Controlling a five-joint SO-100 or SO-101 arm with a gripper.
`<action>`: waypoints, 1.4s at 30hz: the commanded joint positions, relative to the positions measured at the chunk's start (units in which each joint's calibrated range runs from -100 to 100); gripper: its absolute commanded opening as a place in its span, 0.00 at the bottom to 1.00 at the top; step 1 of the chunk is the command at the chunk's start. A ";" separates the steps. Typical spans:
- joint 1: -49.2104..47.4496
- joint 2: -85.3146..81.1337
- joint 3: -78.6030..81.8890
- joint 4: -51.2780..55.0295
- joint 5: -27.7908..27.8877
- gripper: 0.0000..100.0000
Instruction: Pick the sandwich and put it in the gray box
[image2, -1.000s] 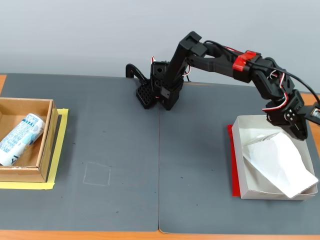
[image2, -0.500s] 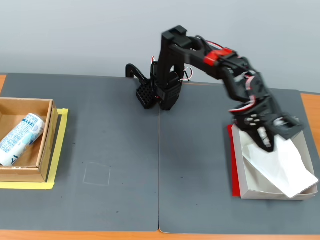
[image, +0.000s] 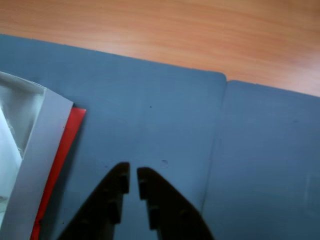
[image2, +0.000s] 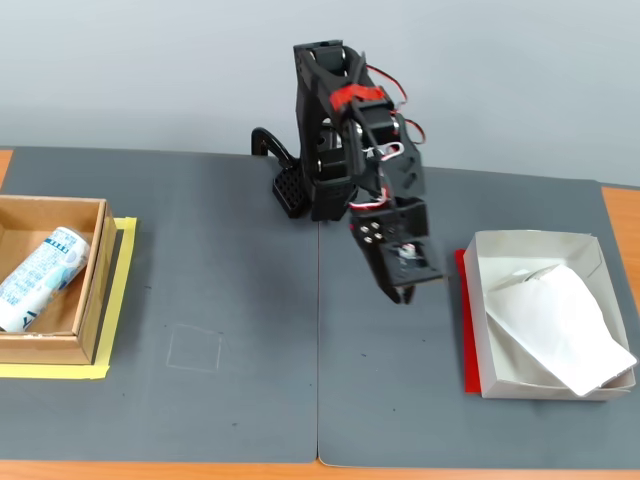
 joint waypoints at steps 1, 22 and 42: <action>1.45 -8.35 6.24 -0.73 0.06 0.02; 8.54 -36.75 38.54 -0.65 0.22 0.02; 11.37 -49.72 56.90 0.13 0.27 0.02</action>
